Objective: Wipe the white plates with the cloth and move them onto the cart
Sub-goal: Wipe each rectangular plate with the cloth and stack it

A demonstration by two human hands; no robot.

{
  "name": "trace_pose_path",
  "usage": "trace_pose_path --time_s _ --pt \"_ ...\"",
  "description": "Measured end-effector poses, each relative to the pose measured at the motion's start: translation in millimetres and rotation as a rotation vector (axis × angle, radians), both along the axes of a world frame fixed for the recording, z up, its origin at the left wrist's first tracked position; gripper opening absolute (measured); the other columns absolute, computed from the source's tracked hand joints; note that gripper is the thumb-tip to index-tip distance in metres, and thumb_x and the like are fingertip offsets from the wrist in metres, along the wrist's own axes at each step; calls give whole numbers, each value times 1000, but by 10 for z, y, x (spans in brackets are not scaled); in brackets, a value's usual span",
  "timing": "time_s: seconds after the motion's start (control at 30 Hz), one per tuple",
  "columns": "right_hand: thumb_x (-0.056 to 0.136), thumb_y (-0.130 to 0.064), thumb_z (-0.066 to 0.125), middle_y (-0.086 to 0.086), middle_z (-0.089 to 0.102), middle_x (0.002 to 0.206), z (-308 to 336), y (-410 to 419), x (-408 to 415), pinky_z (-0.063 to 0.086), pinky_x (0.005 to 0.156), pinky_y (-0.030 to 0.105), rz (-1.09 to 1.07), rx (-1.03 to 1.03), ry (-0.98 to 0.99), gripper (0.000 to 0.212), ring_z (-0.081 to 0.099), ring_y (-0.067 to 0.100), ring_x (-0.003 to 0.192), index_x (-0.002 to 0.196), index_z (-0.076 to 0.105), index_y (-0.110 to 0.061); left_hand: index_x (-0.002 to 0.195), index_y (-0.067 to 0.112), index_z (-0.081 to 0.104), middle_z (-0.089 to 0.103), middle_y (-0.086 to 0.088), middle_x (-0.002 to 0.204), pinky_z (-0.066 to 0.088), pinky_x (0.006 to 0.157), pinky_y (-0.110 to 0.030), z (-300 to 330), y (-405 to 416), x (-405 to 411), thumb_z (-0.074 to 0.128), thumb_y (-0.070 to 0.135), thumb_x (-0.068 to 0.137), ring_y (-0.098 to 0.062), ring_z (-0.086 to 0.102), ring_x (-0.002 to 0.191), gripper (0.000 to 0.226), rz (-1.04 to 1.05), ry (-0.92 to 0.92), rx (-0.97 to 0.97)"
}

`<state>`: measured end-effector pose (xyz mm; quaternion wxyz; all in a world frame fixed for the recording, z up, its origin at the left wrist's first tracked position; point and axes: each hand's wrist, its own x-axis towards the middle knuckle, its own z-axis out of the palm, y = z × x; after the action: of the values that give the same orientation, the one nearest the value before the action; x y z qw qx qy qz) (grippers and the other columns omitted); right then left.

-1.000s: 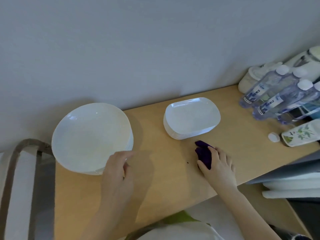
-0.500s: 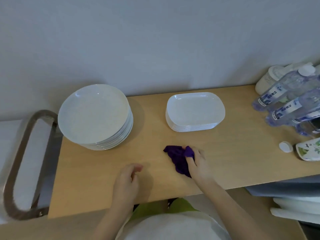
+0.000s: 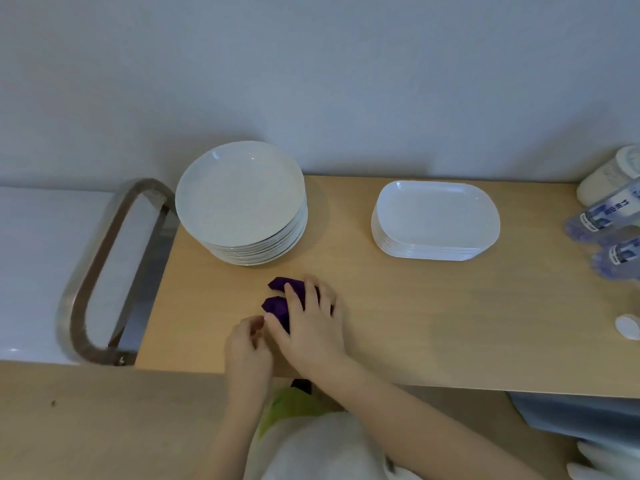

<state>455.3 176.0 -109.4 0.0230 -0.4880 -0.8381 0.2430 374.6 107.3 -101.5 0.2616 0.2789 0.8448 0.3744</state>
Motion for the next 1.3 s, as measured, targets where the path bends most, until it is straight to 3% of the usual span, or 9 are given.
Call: trace_pose_path --time_s 0.1,0.2,0.27,0.43,0.7,0.9,1.0,1.13,1.3 --pt "92 -51 28 6 39 147 1 -91 -176 21 109 60 54 89 -97 53 30 32 136 133 50 -26 107 10 62 61 0 98 40 79 -24 13 26 -159 44 -10 86 -17 56 94 34 31 1 13" --pt "78 -41 67 -1 58 130 -45 -150 -155 40 100 49 145 234 -114 36 50 29 123 112 64 -30 113 6 61 60 -2 104 42 87 -28 16 54 -316 41 -12 85 -17 54 99 38 35 5 -6" --pt "69 -38 76 -4 63 119 -65 -151 -49 47 91 42 126 268 -88 35 57 26 116 103 67 -33 115 6 60 60 -3 107 42 89 -29 12 60 -389 40 -12 85 -17 53 100 40 -4 19 -18" --pt "64 -31 83 2 66 109 -92 -78 321 54 72 42 -137 259 -137 41 63 31 99 102 70 -24 115 8 62 61 0 108 39 89 -25 -43 75 -557 42 -11 86 -14 52 101 41 -139 52 -49" --pt "89 -30 59 -1 52 134 -134 220 343 35 99 41 -690 140 90 42 41 29 118 129 53 -19 113 8 62 61 -2 109 40 92 -29 -81 50 -820 41 -12 85 -20 53 106 41 -169 21 -45" --pt "91 -50 40 3 34 147 -86 43 -519 32 99 46 -459 85 -150 52 34 33 127 137 40 -26 122 11 58 59 -1 120 37 95 -26 -25 84 -946 38 -4 94 -13 50 107 38 -191 -26 -46" --pt "82 -48 55 7 46 140 -59 -256 -817 43 89 48 -291 133 -184 50 46 34 121 128 49 -28 126 10 55 59 -2 122 39 93 -27 -12 124 -980 38 3 97 -16 52 108 34 -219 -2 -38" --pt "67 -46 73 -3 60 125 -75 -413 -646 50 74 34 17 253 -169 48 60 22 104 112 59 -37 126 13 55 58 1 118 40 88 -26 16 178 -953 38 8 98 -14 53 107 33 -297 36 -38" --pt "69 -45 75 -1 65 113 -122 -242 178 53 69 35 -116 354 -219 45 64 23 97 111 66 -31 132 8 52 54 -3 130 33 98 -24 -9 151 -885 42 5 97 -19 48 121 36 -431 163 -48"
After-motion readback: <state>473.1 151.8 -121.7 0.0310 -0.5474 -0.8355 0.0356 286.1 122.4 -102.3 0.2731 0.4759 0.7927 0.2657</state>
